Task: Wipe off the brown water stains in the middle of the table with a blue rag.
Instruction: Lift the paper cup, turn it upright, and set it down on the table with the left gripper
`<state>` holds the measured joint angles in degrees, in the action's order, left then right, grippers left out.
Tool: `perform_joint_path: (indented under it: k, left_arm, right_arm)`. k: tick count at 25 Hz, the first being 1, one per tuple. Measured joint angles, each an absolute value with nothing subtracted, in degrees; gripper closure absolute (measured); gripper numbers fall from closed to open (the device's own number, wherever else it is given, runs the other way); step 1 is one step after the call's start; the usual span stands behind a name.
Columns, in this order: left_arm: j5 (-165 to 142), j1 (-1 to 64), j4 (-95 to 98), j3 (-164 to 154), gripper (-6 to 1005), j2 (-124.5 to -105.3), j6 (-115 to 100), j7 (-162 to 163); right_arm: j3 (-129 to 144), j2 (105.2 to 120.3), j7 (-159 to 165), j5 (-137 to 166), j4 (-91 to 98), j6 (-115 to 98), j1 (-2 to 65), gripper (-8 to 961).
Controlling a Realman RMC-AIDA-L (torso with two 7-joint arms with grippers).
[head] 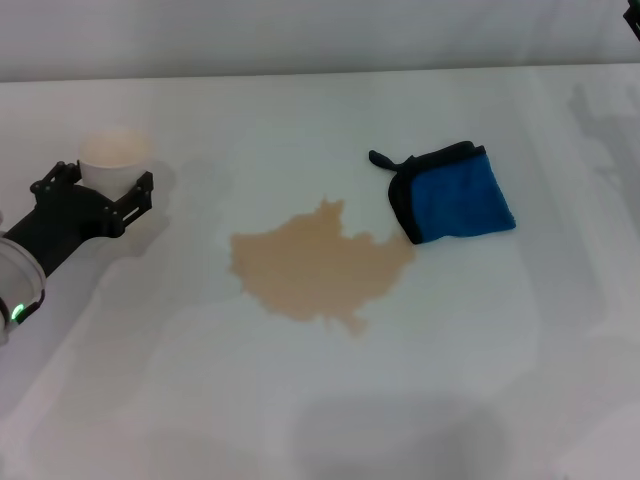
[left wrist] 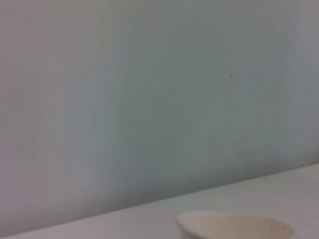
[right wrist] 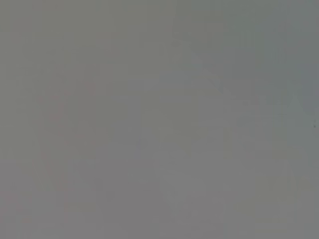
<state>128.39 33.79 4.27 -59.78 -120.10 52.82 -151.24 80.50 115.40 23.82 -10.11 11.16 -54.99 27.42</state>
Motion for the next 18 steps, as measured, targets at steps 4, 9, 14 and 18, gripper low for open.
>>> perform_joint_path:
  k: [4,9,14,18]
  left_arm:
    - [128.4,33.6,3.5,-60.0,195,-120.16,52.8,-151.2]
    - [128.5,33.4,2.8,-60.0,194,-120.19,52.8,-151.5]
    - [128.5,33.1,2.7,-60.0,194,-120.24,52.8,-151.5]
    - [128.5,32.9,2.2,-60.0,190,-120.26,52.8,-151.4]
  right_arm:
    - [80.5,115.49,23.8,-10.0,11.2,-55.0,27.4,96]
    - [80.7,115.59,23.8,-9.8,11.2,-55.0,27.3,96]
    - [80.9,115.67,23.8,-9.8,11.2,-55.2,27.2,95]
    - [81.0,115.75,23.8,-9.7,11.2,-55.3,27.2,95]
